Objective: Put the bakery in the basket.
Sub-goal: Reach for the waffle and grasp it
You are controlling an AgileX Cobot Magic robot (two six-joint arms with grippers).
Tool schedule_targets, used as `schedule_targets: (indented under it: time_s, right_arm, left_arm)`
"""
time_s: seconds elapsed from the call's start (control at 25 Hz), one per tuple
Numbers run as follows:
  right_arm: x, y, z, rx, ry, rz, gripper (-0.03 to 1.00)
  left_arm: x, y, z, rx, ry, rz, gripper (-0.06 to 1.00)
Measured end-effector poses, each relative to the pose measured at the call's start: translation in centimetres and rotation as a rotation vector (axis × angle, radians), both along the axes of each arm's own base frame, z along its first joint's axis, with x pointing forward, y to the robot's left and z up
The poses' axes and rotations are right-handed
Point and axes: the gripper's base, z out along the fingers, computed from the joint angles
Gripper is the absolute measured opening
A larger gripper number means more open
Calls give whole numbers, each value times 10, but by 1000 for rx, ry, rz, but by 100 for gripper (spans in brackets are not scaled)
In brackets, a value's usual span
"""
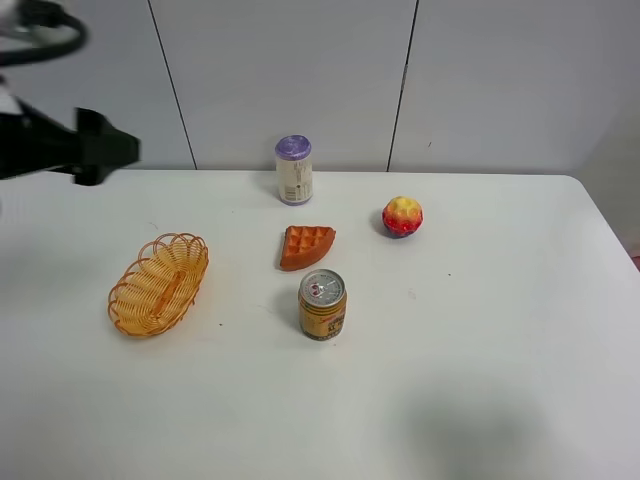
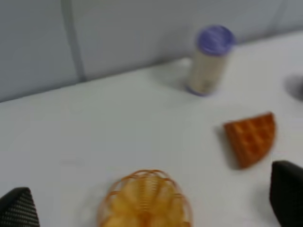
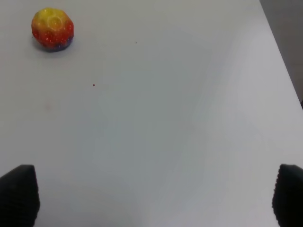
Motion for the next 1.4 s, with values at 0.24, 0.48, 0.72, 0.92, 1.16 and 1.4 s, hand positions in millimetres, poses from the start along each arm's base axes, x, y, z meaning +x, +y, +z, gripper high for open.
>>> schedule_targets:
  time_s: [0.24, 0.48, 0.72, 0.92, 1.16, 1.4]
  right_arm:
    - [0, 0, 0, 0, 0, 0, 99]
    - [0, 0, 0, 0, 0, 0, 99]
    - [0, 0, 0, 0, 0, 0, 99]
    - [0, 0, 0, 0, 0, 0, 99]
    - [0, 0, 0, 0, 0, 0, 99]
    - [0, 0, 0, 0, 0, 0, 99]
  left_arm:
    - [56, -86, -45, 105, 138, -179, 99]
    - [103, -137, -77, 141, 175, -232, 99]
    - [133, -159, -118, 169, 240, -229, 99]
    - [147, -161, -152, 198, 332, -208, 99]
    - [161, -164, -180, 215, 420, -187, 99]
    - [162, -166, -200, 229, 469, -183, 99]
